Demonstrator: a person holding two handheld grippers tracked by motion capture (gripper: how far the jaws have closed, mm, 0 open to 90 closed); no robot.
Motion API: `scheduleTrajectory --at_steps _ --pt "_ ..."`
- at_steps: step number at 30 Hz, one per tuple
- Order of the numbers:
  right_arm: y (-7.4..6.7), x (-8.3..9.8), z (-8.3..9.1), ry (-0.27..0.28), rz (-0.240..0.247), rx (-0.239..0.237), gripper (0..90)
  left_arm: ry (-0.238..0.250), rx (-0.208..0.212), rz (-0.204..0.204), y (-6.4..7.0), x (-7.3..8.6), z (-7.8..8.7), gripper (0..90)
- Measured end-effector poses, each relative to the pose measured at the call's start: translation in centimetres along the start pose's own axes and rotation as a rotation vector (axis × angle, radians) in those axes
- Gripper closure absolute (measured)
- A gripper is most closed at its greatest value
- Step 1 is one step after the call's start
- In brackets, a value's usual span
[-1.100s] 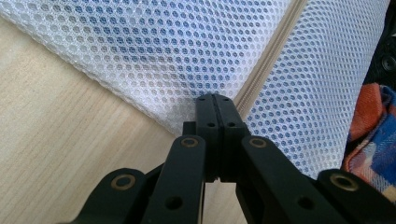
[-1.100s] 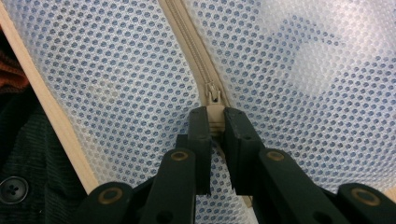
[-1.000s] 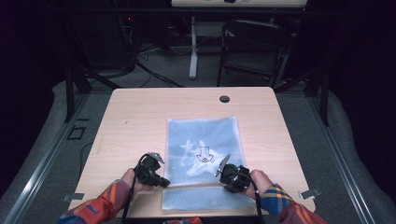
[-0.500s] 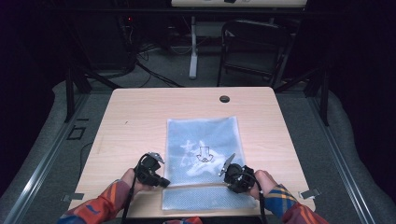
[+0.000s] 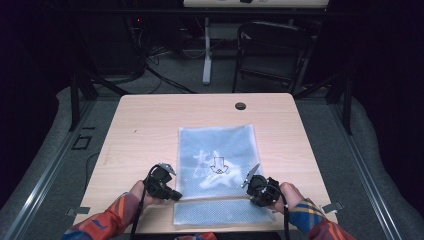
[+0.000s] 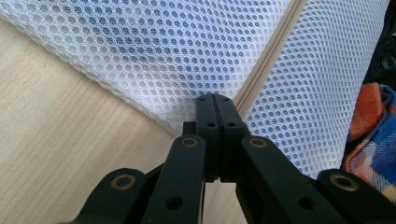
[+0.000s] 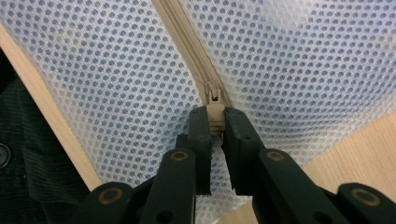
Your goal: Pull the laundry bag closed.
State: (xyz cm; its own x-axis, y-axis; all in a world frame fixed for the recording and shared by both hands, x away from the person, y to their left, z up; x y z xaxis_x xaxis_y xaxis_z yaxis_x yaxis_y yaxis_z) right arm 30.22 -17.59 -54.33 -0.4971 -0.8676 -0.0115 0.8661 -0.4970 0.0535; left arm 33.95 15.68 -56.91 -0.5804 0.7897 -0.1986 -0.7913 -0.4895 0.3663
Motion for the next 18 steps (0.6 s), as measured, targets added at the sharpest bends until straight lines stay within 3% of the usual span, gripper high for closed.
scheduleTrajectory --at_steps 18 --pt "0.6 1.1 -0.1 -0.013 -0.019 -0.002 82.1 0.0 0.0 0.0 0.0 0.0 0.0 90.0"
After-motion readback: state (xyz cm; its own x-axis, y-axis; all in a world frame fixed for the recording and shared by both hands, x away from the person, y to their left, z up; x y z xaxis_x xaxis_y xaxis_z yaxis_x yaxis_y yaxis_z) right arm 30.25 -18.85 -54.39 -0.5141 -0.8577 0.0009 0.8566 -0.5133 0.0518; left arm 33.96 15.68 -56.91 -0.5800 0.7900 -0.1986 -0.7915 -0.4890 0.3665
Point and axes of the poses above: each handheld gripper's, and its own axes: z roughly backward along the jaws, x roughly out of its underside, y roughly to its right, the point moved 1 cm from there along -z, roughly forward along the jaws, and after that the axes turned 13 degrees about -y, right-handed, at the moved point
